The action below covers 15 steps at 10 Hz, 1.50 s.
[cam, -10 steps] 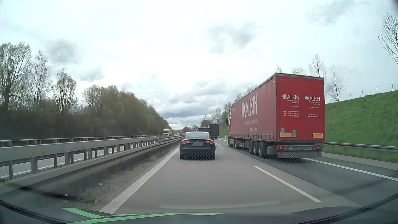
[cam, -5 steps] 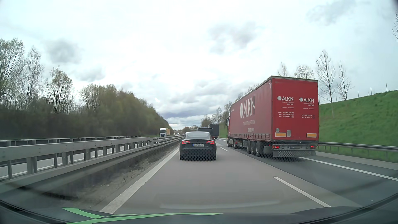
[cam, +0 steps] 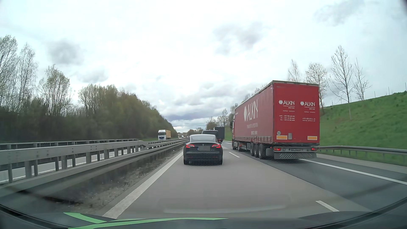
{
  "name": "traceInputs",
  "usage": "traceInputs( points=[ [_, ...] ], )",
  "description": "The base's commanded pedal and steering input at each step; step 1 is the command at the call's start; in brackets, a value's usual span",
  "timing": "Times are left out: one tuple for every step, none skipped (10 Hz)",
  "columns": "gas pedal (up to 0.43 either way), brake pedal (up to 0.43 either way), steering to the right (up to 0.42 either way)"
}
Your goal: Follow the waypoints while adhering to traffic rules and regulations
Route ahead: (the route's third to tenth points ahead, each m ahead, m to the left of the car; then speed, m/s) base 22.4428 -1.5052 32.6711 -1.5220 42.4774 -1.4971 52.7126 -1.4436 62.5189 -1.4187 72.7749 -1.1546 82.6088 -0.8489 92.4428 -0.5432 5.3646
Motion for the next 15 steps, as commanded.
traceInputs(
  points=[
    [0.0,0.0,-0.005],
    [0.0,0.006,-0.005],
    [0.0,0.006,-0.005],
    [0.0,0.0,-0.005],
    [0.0,0.006,-0.005],
    [0.0,0.0,-0.005],
    [0.0,0.0,-0.005],
    [0.0,0.006,-0.005],
    [0.0,0.006,-0.005],
    [0.0,0.006,-0.004],
    [0.0,0.0,-0.004],
    [0.0,0.0,-0.004],
    [0.0,0.0,-0.004],
    [0.0,0.012,-0.004],
    [0.0,0.018,-0.004]
  ],
)
